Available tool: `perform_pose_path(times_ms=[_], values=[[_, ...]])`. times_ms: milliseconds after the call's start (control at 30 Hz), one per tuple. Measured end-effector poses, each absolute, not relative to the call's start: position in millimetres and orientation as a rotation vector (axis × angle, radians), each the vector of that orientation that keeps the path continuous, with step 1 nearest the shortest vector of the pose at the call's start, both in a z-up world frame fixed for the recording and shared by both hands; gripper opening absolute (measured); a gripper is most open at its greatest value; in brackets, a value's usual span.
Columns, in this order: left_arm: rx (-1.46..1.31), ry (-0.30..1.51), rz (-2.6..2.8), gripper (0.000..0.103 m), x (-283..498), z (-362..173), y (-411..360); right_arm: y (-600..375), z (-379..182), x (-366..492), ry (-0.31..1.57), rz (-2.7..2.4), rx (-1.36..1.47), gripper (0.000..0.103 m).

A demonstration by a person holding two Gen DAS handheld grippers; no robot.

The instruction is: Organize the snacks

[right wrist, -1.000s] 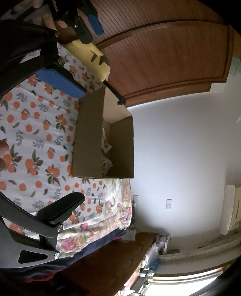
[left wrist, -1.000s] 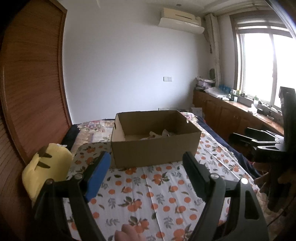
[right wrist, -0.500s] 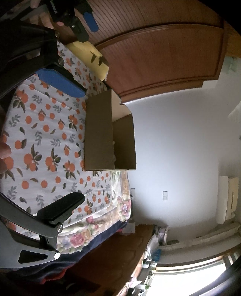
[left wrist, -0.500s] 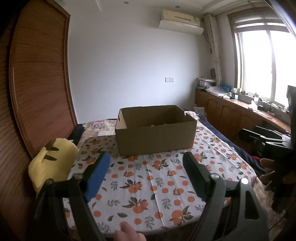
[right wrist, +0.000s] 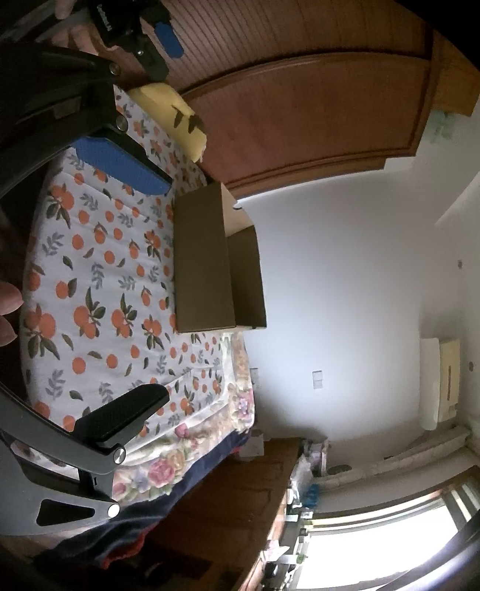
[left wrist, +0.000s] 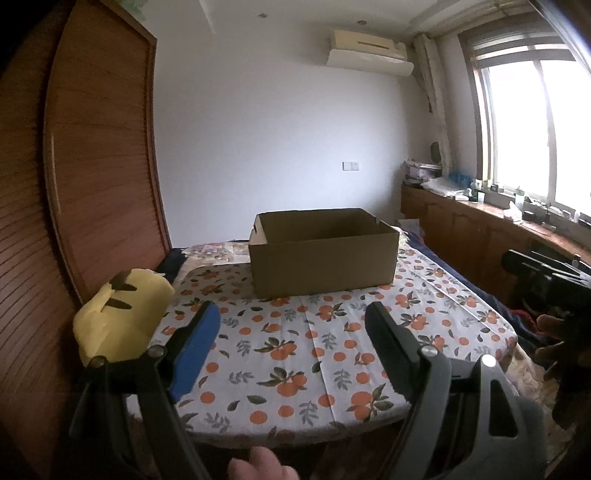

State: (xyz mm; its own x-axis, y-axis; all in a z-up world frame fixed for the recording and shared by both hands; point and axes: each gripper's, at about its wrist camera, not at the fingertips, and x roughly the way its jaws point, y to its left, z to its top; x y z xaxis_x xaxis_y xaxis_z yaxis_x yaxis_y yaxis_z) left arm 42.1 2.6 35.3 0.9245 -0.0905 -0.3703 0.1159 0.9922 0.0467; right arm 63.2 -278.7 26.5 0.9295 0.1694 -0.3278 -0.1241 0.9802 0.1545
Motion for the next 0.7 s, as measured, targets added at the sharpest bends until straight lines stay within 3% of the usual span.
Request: perform_pose_path(times_ms=[700], values=[[0.105, 0.383, -0.043, 0.081, 28.1, 3.6, -1.3, -267.6, -8.7, 15.5, 0.332, 0.079, 0.102, 0.103]])
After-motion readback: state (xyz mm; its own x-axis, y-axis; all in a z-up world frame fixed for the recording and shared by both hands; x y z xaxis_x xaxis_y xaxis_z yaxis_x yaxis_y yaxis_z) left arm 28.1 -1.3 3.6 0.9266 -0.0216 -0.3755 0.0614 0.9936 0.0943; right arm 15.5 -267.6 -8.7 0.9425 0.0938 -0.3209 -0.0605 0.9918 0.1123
